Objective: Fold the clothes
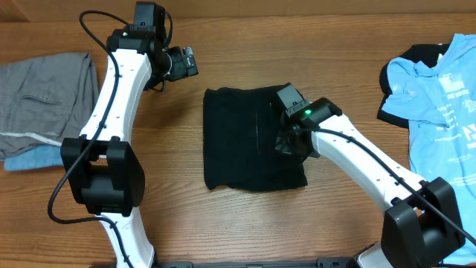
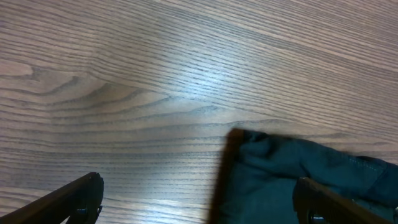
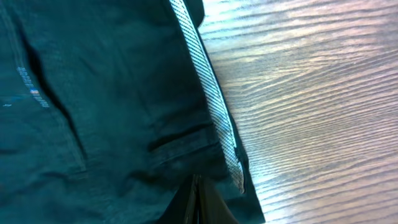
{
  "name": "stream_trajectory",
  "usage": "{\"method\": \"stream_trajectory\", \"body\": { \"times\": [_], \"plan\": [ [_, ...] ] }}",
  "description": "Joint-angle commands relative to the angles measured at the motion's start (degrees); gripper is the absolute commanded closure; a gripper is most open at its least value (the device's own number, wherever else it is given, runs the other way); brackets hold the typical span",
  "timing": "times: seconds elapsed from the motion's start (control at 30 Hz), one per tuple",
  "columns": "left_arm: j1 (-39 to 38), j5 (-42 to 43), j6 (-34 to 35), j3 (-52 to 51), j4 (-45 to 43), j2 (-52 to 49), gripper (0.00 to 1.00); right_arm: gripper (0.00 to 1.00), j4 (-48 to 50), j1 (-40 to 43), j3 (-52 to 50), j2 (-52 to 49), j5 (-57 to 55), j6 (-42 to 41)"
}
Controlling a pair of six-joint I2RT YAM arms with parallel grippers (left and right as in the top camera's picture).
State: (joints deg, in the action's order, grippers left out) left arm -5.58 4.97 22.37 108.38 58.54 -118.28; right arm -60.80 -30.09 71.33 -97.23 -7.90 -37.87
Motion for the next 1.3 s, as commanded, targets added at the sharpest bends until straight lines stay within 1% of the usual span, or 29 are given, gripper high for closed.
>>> {"method": "stream_trajectory", "body": {
  "times": [0.0, 0.13, 0.23, 0.33, 0.47, 0.53, 0.6, 0.67, 0.7, 0.73, 0.77, 0.97, 1.13, 1.27],
  "plan": [
    [0.0, 0.6, 0.6, 0.5, -0.1, 1.8, 0.00, 0.96, 5.0, 0.1, -5.6, 1.0, -0.6, 1.7],
    [0.0, 0.6, 0.6, 0.5, -0.1, 1.8, 0.00, 0.96, 12.9, 0.3, -14.9, 1.0, 2.2, 1.7],
    [0.0, 0.6, 0.6, 0.5, -0.1, 1.8, 0.00, 0.96, 16.8, 0.4, -19.3, 1.0, 2.1, 1.7],
    [0.0, 0.6, 0.6, 0.5, -0.1, 1.8, 0.00, 0.96, 20.8, 0.9, -21.2, 1.0, 2.2, 1.7],
    [0.0, 0.6, 0.6, 0.5, -0.1, 1.8, 0.00, 0.96, 22.5, 1.0, -21.2, 1.0, 2.1, 1.7],
    [0.0, 0.6, 0.6, 0.5, -0.1, 1.8, 0.00, 0.96, 21.4, 1.1, -19.6, 1.4, 1.9, 2.6],
    [0.0, 0.6, 0.6, 0.5, -0.1, 1.8, 0.00, 0.96, 16.4, 2.0, -14.4, 2.9, 1.6, 4.4],
    [0.0, 0.6, 0.6, 0.5, -0.1, 1.8, 0.00, 0.96, 12.1, 2.9, -8.9, 4.2, 1.2, 5.4],
    [0.0, 0.6, 0.6, 0.5, -0.1, 1.8, 0.00, 0.96, 9.5, 3.8, -4.5, 4.9, 1.1, 5.4],
    [0.0, 0.6, 0.6, 0.5, 0.0, 1.8, 0.00, 0.96, 7.9, 4.7, 0.2, 5.1, 1.4, 6.5],
    [0.0, 0.6, 0.6, 0.5, -0.1, 1.8, 0.00, 0.96, 8.2, 5.0, 2.0, 5.1, 1.4, 6.5],
    [0.0, 0.6, 0.6, 0.5, 0.0, 1.8, 0.00, 0.96, 19.3, 5.2, 1.2, 2.2, 1.3, 6.9],
    [0.0, 0.6, 0.6, 0.5, 0.0, 1.8, 0.00, 0.96, 25.3, 5.2, 1.0, -6.6, -0.2, 6.9],
    [0.0, 0.6, 0.6, 0.5, -0.1, 1.8, 0.00, 0.96, 30.8, 5.2, 1.0, -14.9, -3.8, 6.8]
  ]
}}
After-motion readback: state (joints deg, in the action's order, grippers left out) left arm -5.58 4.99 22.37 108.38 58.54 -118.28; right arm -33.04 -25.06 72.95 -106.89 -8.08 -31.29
